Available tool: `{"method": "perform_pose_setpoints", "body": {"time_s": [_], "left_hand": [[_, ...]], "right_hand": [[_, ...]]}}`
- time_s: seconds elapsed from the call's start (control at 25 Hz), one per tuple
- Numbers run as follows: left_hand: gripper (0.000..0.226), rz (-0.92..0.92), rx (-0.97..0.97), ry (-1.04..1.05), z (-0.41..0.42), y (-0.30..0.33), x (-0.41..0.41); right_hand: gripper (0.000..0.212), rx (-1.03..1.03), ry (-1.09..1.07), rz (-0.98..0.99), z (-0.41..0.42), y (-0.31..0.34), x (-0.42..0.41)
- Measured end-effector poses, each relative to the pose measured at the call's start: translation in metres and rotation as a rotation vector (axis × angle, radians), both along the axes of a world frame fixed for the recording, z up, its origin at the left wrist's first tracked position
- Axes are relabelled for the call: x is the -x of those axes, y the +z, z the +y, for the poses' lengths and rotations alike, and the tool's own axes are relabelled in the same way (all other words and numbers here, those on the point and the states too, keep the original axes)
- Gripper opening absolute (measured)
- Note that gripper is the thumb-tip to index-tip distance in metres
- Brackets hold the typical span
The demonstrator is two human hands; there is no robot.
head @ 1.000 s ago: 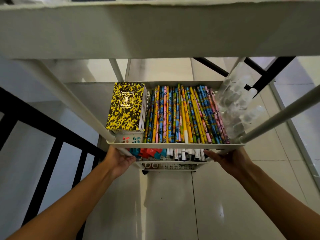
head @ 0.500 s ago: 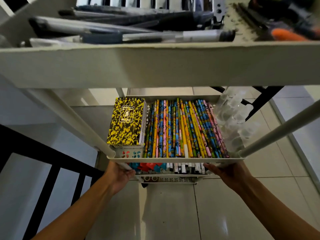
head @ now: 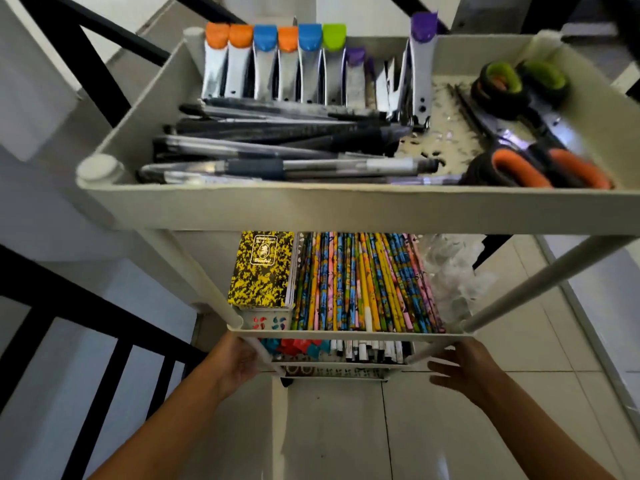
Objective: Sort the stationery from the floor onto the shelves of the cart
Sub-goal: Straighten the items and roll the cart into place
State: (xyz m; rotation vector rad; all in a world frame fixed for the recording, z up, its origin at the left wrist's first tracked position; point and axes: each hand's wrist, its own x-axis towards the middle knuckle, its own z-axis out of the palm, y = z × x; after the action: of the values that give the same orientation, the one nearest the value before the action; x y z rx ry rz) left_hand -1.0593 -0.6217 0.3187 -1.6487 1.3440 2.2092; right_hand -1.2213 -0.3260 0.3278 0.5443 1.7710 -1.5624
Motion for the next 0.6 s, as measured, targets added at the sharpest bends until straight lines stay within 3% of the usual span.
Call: {"method": "perform_pose_setpoints", "body": {"time_s": [0.08,0.2,0.44,0.6], "left_hand": [[0.042,-0.035,0.05,-0.015,0.004,0.018,-0.007],[0.02,-0.027,0.084,0.048,0.009,0.053,-0.022],[0.022,0.108,0.199,0.183,0.0,0.156,-0.047],[0.022,0.255,0.492,0.233,-0.011,0.254,-0.04]], "right_hand": [[0.029,-0.099,0.031,0.034,0.005,0.007,-0.004],[0.025,-0.093,-0.027,0.036,0.009,0.038,-0.014],[0.018,-0.048,-0.12,-0.012,0.039,0.133,-0.029],[0.021,-0.059,-0.246,0.092,0.068,0.217,-0.019]]}}
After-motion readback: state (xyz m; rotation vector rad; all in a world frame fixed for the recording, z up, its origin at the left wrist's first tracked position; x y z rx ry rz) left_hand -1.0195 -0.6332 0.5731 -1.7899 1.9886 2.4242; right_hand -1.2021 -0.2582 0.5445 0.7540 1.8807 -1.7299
